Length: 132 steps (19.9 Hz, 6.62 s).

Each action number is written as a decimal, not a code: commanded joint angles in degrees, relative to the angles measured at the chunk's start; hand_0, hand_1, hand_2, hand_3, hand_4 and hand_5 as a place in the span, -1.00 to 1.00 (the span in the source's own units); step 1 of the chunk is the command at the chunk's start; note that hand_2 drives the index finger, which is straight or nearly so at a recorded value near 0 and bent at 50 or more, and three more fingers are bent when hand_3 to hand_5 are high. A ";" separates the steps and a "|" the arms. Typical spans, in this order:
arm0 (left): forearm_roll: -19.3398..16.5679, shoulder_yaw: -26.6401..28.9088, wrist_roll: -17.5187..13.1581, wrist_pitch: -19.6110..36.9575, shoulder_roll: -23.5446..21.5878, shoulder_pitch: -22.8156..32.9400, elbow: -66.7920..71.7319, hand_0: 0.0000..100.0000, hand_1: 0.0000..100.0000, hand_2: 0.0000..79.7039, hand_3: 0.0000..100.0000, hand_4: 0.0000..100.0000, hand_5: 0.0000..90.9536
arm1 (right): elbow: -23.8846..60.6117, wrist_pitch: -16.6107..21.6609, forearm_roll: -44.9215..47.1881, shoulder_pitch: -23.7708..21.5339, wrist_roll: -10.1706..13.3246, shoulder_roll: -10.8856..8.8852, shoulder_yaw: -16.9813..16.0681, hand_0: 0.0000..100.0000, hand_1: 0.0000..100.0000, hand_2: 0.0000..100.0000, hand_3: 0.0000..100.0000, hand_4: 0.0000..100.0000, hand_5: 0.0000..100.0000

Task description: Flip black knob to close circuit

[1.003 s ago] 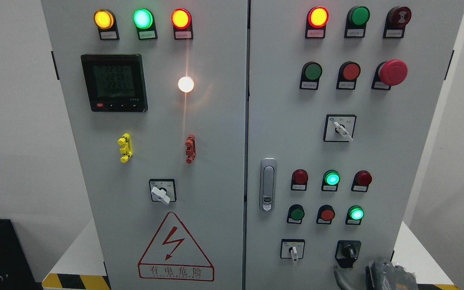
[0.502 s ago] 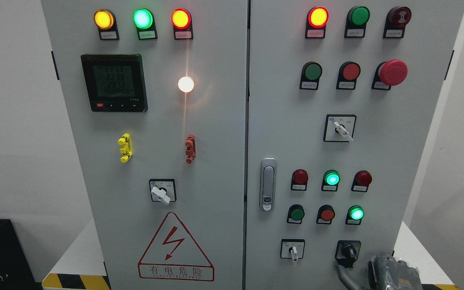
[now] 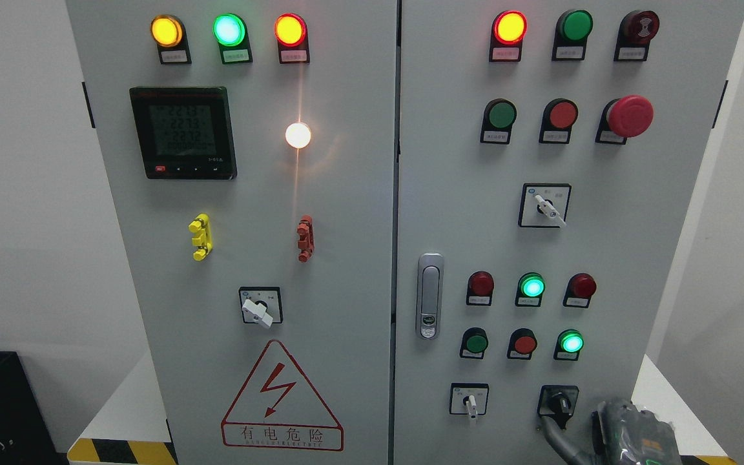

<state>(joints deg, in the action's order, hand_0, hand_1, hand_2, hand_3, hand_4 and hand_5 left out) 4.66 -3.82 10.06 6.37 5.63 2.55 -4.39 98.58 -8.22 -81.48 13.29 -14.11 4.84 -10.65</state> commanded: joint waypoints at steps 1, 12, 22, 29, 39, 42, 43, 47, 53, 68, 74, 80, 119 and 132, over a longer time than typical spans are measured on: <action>0.00 0.04 -0.04 0.04 0.00 0.00 0.00 -0.76 0.11 -1.00 -1.00 -1.00 -1.00 | -0.06 -0.04 -1.66 0.25 0.22 -0.10 0.01 -1.00 -1.00 0.97 1.00 1.00 1.00; 0.00 -0.05 0.04 0.04 0.00 0.00 0.00 -0.76 0.11 -1.00 -1.00 -1.00 -1.00 | -0.50 -0.04 -2.99 0.34 0.66 -0.10 -0.16 -1.00 -1.00 0.96 1.00 1.00 1.00; 0.00 -0.05 -0.04 0.04 0.00 0.00 0.00 -0.76 0.11 -1.00 -1.00 -1.00 -1.00 | -0.32 0.31 -3.07 0.07 0.93 -0.19 -1.66 -1.00 -1.00 0.96 1.00 1.00 1.00; 0.00 0.04 0.04 0.04 0.00 0.00 -0.09 -0.76 0.11 -1.00 -1.00 -1.00 -1.00 | -0.41 0.31 -2.99 0.16 0.93 -0.19 -1.66 -1.00 -1.00 0.97 1.00 1.00 1.00; 0.00 -0.05 -0.04 0.04 0.00 0.00 0.00 -0.76 0.11 -1.00 -1.00 -1.00 -1.00 | -0.41 0.40 -3.07 0.16 0.93 -0.63 -1.83 -1.00 -1.00 0.96 1.00 1.00 1.00; 0.00 -0.05 0.04 0.04 0.00 0.00 0.00 -0.76 0.11 -1.00 -1.00 -1.00 -1.00 | -0.50 0.40 -3.07 0.16 0.93 -0.89 -1.83 -1.00 -1.00 0.96 1.00 1.00 1.00; 0.00 0.03 -0.04 0.04 0.00 0.00 0.00 -0.76 0.11 -1.00 -1.00 -1.00 -1.00 | -0.50 0.31 -3.07 0.25 0.93 -0.89 -1.83 -1.00 -1.00 0.96 1.00 1.00 1.00; 0.00 -0.05 -0.04 0.04 0.00 0.00 0.00 -0.76 0.11 -1.00 -1.00 -1.00 -1.00 | -0.50 0.31 -3.69 0.25 1.19 -1.07 -1.83 -1.00 -1.00 0.96 1.00 1.00 1.00; 0.00 0.03 -0.04 0.04 0.00 0.00 0.00 -0.76 0.11 -1.00 -1.00 -1.00 -1.00 | -0.50 0.31 -3.69 0.25 1.28 -0.98 -1.83 -1.00 -1.00 0.95 1.00 1.00 1.00; 0.00 0.03 -0.04 0.04 0.00 0.00 0.00 -0.76 0.11 -1.00 -1.00 -1.00 -1.00 | -0.06 0.23 -3.78 0.25 1.37 -0.98 -2.27 -1.00 -1.00 0.95 1.00 1.00 1.00; 0.00 0.03 -0.04 0.04 0.00 0.00 0.00 -0.76 0.11 -1.00 -1.00 -1.00 -1.00 | -0.06 0.23 -3.69 0.16 1.46 -0.98 -2.27 -1.00 -1.00 0.95 1.00 1.00 1.00; 0.00 0.04 -0.04 0.04 0.00 0.00 0.00 -0.76 0.11 -1.00 -1.00 -1.00 -1.00 | 0.20 0.31 -3.69 0.16 1.28 -0.98 -2.27 -1.00 -1.00 0.96 1.00 1.00 1.00; 0.00 -0.05 -0.04 0.04 0.00 0.00 0.00 -0.76 0.11 -1.00 -1.00 -1.00 -1.00 | 0.82 0.49 -3.07 -0.02 1.37 0.43 -0.26 -1.00 -0.98 0.95 1.00 1.00 1.00; 0.00 0.04 0.04 0.04 0.00 0.00 0.00 -0.76 0.11 -1.00 -1.00 -1.00 -1.00 | 1.43 0.93 -2.99 -1.07 1.46 2.01 2.03 -1.00 -0.98 0.94 1.00 1.00 1.00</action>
<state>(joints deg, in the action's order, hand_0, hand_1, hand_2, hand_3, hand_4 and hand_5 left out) 4.66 -3.83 10.07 6.37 5.63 2.55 -4.40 99.45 -7.49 -84.49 12.60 -12.31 5.53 -10.46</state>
